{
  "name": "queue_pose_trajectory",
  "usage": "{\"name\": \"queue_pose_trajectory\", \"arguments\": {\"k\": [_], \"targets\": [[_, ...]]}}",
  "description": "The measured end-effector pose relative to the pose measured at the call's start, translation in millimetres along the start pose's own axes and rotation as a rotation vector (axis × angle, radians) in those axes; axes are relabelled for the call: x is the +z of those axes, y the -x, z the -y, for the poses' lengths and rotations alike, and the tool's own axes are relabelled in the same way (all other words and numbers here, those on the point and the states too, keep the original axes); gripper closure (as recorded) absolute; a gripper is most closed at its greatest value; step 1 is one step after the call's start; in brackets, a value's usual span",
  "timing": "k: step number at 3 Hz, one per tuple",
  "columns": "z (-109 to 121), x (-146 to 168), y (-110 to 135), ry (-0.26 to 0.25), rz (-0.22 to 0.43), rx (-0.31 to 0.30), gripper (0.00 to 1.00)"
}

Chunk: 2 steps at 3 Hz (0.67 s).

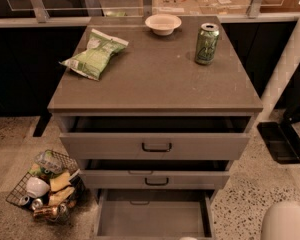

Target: Close bottom drawer

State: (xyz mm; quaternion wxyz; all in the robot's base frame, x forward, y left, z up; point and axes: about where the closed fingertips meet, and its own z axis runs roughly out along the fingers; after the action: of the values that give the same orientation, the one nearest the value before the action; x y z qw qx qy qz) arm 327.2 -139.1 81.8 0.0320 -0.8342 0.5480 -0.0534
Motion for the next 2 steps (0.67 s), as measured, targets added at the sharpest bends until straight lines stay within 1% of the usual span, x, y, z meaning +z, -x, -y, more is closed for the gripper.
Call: {"name": "queue_pose_trajectory", "arguments": {"k": [1,2], "targets": [[33,-4,-32,-0.037,0.005,-0.013,1.0],[45,-8,-45,-0.056,0.021,-0.009,1.0]]}}
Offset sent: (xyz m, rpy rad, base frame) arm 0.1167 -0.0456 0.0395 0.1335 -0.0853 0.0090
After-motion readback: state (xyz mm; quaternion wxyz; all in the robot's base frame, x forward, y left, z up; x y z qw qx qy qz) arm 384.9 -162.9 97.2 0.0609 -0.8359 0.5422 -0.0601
